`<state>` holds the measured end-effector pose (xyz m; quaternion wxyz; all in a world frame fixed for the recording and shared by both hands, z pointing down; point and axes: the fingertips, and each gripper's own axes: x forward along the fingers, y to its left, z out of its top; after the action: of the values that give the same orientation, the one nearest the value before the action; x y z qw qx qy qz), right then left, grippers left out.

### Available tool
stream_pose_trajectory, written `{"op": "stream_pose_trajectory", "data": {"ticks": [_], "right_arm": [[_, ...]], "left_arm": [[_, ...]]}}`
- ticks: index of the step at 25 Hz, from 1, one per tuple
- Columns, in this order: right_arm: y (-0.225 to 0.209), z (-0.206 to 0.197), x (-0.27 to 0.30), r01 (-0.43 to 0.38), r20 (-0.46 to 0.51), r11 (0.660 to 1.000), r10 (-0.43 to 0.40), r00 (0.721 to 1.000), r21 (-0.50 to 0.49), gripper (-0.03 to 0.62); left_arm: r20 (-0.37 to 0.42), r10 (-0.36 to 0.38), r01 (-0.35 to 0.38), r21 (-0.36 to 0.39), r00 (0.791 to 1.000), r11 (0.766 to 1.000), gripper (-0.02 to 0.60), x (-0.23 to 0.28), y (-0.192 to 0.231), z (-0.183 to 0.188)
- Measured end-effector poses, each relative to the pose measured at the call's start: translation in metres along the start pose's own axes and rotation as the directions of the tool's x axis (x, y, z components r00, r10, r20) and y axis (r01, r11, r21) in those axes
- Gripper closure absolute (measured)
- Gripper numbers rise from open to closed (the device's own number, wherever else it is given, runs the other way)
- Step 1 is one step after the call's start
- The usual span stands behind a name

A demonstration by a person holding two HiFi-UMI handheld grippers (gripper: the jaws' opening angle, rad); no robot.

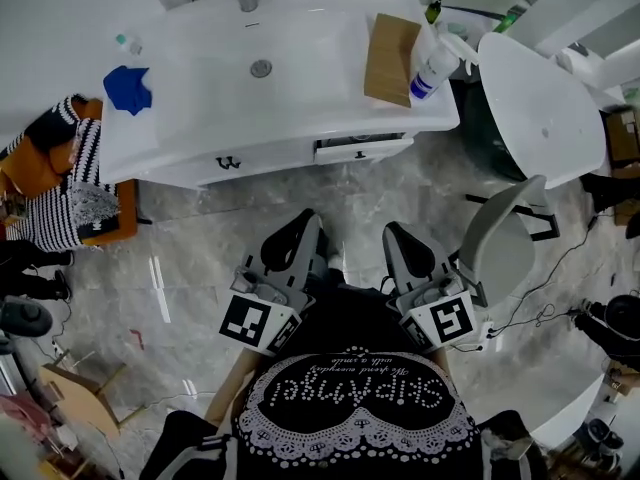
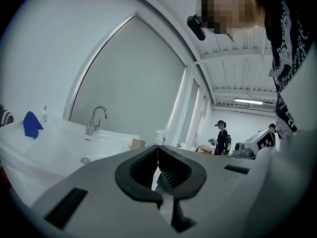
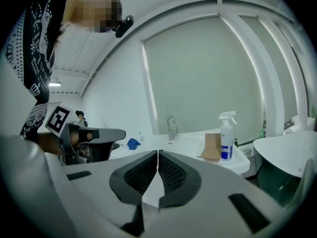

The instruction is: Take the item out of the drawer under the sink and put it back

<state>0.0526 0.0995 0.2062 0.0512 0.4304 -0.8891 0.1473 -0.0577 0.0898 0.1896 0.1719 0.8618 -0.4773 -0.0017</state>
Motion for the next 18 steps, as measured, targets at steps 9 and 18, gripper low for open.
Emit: {"op": "stream_pose_trajectory", "data": {"ticks": [9,18], "right_arm": [[-0.011,0.02,0.052,0.029,0.023,1.0,-0.029,0.999,-0.006,0.572],[0.007,0.042,0.072,-0.089,0.143,0.996,0.09,0.986,-0.014,0.572]], "left_arm": [[0.022,-0.009,0.009,0.016,1.0,1.0,0.577,0.033,0.049,0.032],[-0.015,-0.019,0.02,0.037,1.0,0.999,0.577,0.032,0.072,0.033]]}}
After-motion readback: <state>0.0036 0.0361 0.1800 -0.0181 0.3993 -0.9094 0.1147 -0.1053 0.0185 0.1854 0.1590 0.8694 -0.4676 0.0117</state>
